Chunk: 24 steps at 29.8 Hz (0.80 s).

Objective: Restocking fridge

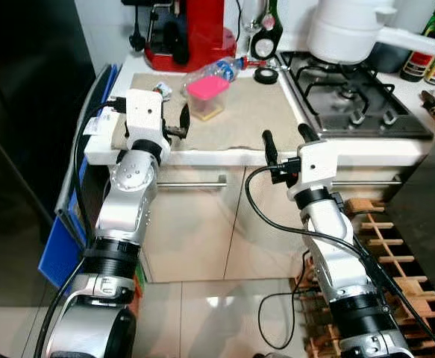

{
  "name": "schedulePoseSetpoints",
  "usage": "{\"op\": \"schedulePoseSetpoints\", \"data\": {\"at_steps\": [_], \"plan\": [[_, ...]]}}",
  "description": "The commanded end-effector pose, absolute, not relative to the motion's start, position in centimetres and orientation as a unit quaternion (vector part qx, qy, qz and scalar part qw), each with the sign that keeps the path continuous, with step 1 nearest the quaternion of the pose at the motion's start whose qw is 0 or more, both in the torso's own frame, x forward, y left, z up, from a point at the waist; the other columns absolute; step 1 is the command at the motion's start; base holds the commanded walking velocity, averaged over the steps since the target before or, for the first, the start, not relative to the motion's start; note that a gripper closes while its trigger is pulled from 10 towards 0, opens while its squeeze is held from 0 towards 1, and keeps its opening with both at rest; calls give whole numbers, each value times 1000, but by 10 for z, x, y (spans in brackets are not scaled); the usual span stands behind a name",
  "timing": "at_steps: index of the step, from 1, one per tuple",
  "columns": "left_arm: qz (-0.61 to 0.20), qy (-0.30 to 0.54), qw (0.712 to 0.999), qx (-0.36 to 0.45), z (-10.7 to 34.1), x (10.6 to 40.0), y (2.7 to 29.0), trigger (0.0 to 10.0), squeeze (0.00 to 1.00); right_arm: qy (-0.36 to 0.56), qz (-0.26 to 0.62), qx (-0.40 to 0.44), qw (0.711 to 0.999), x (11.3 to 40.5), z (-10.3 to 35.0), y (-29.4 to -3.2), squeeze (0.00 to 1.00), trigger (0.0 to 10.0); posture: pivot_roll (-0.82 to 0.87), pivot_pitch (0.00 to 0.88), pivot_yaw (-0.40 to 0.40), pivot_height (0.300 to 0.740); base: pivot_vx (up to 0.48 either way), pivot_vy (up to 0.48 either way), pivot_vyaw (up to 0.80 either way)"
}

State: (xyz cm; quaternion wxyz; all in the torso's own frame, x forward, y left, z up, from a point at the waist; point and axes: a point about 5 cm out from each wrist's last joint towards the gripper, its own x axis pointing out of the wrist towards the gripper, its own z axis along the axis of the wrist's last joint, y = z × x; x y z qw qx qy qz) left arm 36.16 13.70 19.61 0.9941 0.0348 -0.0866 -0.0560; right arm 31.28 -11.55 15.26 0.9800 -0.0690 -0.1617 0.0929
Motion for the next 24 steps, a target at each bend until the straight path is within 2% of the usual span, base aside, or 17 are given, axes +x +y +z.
{"op": "schedulePoseSetpoints", "data": {"at_steps": [1,10,24], "plan": [[-62,-97,993,32,200,360,134,10000,0,-176,89,-71,978,313,158,-117,0,10000,-35,17,-13,740,480,0,0],[-41,-106,993,22,200,358,136,10000,0,-182,87,-78,976,315,161,-118,0,10000,-34,9,-15,740,424,0,0],[-15,-108,994,21,199,356,141,10000,0,-191,87,-75,975,315,166,-115,0,10000,-30,17,-17,740,0,0,0]]}}
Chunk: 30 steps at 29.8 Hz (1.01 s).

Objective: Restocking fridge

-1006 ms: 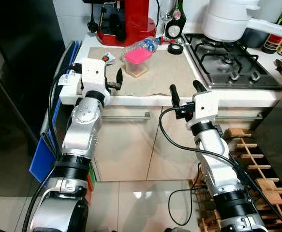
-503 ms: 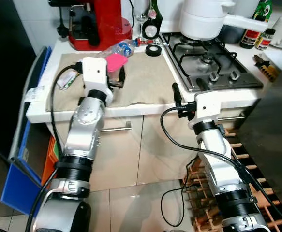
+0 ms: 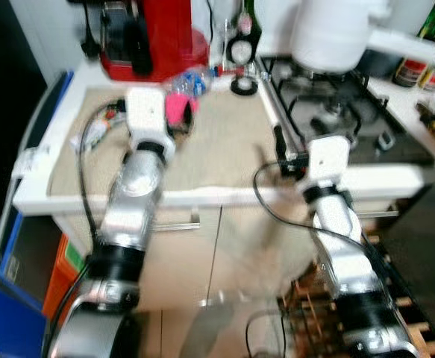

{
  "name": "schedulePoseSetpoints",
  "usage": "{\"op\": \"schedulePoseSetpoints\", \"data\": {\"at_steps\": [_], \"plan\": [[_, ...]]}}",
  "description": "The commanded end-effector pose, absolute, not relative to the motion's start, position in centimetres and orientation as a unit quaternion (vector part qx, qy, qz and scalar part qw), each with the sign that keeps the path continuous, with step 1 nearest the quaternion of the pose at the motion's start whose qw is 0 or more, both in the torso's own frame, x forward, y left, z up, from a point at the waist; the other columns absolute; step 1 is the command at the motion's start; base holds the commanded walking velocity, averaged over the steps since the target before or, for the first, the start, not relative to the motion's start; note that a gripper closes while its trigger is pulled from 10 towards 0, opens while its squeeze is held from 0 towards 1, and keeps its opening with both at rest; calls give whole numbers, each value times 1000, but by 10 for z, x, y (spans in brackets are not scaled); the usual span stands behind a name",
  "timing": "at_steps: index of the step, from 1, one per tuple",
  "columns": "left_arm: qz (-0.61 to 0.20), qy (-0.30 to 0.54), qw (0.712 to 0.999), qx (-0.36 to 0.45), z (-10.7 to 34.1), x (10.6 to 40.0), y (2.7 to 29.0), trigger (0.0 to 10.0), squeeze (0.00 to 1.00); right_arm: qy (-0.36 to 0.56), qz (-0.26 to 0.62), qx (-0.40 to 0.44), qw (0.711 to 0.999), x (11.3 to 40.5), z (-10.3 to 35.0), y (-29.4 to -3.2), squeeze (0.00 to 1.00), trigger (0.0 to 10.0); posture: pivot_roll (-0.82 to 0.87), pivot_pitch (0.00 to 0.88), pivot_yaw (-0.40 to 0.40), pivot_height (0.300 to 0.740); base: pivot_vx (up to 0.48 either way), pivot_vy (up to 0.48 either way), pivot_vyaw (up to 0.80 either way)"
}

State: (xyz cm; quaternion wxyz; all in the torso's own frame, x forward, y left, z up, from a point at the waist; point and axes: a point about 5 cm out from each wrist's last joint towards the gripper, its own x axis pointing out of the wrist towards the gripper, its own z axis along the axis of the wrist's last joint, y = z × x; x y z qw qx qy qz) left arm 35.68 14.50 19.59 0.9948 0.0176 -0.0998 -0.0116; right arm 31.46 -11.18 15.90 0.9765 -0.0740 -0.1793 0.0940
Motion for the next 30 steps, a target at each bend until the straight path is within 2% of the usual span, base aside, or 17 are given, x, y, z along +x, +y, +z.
{"op": "schedulePoseSetpoints", "data": {"at_steps": [1,5,9,14,21,26,30], "plan": [[-16,-109,994,22,199,356,141,10000,0,-193,87,-75,974,315,166,-115,0,10000,-30,17,-17,740,0,0,0],[-28,-98,994,46,199,358,143,10000,0,-196,85,-74,974,316,169,-116,0,10000,-32,19,-19,740,0,0,0],[-21,-81,994,72,201,366,158,10000,0,-192,85,-72,975,316,168,-116,0,10000,-30,17,-15,740,0,0,0],[-7,-87,994,62,207,366,166,10000,0,-188,88,-69,976,315,166,-115,0,10000,-24,10,-17,740,0,0,0],[-81,-47,994,60,200,369,164,10000,0,-186,93,-62,976,316,168,-116,0,10000,-22,5,-19,740,0,0,0],[-94,-48,992,69,213,372,175,10000,0,-175,168,-33,970,315,182,-113,0,10000,-29,0,-24,740,0,0,0],[-119,-44,990,62,223,371,184,10000,0,-153,197,-25,968,313,182,-122,0,10000,-34,3,-34,740,0,0,0]]}}
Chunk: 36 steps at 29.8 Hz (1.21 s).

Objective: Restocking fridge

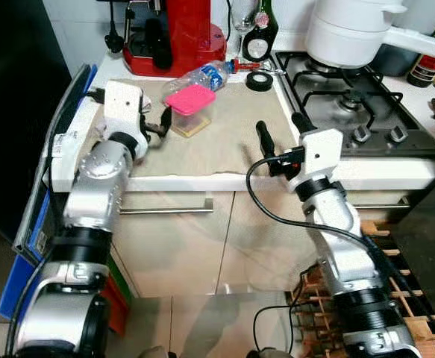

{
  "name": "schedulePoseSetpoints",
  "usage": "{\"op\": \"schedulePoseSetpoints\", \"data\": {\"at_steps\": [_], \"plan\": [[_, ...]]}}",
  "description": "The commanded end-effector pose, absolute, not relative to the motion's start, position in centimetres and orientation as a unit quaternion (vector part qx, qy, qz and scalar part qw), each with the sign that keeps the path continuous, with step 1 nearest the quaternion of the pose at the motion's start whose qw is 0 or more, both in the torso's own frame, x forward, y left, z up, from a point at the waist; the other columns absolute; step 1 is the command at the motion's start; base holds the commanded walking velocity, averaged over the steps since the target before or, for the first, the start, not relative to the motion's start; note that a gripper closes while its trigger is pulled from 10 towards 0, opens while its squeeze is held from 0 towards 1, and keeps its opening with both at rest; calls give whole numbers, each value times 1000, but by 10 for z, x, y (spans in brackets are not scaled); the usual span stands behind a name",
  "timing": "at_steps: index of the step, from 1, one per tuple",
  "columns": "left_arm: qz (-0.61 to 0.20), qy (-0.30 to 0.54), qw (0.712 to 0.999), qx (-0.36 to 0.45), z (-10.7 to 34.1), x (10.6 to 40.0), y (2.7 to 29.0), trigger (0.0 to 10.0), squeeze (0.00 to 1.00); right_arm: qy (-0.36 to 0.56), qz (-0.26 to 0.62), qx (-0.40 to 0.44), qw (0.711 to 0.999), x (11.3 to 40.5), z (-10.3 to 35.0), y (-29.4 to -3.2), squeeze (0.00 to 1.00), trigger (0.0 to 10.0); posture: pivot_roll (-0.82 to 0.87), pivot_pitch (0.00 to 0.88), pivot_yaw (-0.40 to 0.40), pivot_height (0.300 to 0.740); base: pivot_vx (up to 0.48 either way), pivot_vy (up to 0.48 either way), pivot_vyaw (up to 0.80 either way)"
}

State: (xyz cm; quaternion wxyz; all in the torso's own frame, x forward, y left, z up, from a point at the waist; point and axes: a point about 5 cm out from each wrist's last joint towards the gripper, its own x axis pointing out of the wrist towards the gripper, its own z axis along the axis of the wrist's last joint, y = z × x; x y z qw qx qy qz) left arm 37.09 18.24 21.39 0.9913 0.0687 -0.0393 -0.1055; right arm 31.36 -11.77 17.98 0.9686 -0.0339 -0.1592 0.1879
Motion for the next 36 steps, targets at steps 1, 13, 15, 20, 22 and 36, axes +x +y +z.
{"op": "schedulePoseSetpoints", "data": {"at_steps": [1,13,15,20,22,36], "plan": [[-119,-44,990,62,223,371,184,10000,0,-153,197,-25,968,313,182,-122,0,10000,-34,3,-34,740,0,0,0],[-202,-7,978,52,226,384,193,10000,0,-80,287,30,954,304,175,-126,0,10000,-27,15,-41,740,0,0,0],[-212,-1,977,38,220,390,186,10000,0,-73,298,32,951,303,173,-124,0,10000,-29,15,-41,740,0,0,0],[-224,16,974,34,207,395,173,10000,0,-63,313,35,947,300,171,-121,0,10000,-68,18,-31,740,0,0,0],[-232,18,972,36,203,396,168,10000,0,-57,324,37,944,297,172,-120,0,10000,-76,19,-32,740,0,0,0],[-279,1,957,74,190,394,145,10000,0,-37,344,48,937,284,169,-114,0,10000,-103,37,-41,740,0,0,0]]}}
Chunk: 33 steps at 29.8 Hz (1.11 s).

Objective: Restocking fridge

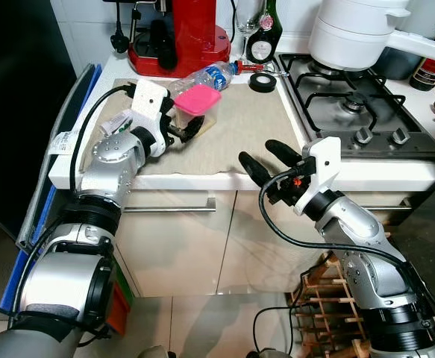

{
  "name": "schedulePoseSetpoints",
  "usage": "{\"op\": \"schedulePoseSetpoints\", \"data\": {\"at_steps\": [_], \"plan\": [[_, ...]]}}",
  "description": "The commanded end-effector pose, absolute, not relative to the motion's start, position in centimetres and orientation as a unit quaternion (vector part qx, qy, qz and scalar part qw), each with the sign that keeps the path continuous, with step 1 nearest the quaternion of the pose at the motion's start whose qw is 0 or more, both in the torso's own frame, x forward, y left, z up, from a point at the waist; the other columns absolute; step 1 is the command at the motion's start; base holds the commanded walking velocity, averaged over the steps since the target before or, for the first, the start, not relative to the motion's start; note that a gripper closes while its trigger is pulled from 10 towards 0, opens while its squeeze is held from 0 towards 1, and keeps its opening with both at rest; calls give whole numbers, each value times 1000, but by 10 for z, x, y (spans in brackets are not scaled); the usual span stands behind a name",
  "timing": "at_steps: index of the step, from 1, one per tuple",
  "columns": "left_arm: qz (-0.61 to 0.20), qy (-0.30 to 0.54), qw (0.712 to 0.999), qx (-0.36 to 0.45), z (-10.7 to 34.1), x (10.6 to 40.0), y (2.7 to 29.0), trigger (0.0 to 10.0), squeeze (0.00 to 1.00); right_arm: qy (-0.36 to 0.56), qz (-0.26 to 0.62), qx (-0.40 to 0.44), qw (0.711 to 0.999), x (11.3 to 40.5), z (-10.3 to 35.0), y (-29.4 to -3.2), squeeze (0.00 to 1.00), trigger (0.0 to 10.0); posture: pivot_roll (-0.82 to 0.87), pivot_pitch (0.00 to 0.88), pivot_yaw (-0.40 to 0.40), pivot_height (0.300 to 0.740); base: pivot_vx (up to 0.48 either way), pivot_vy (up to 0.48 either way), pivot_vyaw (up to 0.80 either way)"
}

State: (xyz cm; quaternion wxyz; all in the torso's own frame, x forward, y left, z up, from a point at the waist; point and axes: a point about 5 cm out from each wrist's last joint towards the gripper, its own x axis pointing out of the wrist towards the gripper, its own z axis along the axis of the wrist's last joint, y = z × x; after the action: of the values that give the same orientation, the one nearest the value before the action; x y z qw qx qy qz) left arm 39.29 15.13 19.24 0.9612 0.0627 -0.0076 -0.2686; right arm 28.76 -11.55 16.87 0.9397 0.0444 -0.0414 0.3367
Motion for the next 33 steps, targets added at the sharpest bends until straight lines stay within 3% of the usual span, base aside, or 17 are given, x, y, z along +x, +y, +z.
{"op": "schedulePoseSetpoints", "data": {"at_steps": [1,13,24,25,33], "plan": [[-278,3,958,74,190,394,144,10000,0,-35,345,49,937,283,169,-114,0,10000,-105,37,-41,740,0,0,0],[-222,26,974,26,169,398,121,10000,0,-24,353,46,934,276,169,-113,0,10000,-131,33,-62,740,0,0,0],[-210,5,977,32,177,402,111,10000,0,-18,355,45,933,273,169,-112,0,10000,-134,43,-62,740,0,0,0],[-212,4,977,31,177,401,109,0,0,-16,356,46,933,272,168,-111,0,10000,-133,44,-62,740,0,0,0],[-207,7,978,32,173,401,108,0,0,-10,357,48,933,270,166,-110,0,10000,-133,51,-68,740,0,0,0]]}}
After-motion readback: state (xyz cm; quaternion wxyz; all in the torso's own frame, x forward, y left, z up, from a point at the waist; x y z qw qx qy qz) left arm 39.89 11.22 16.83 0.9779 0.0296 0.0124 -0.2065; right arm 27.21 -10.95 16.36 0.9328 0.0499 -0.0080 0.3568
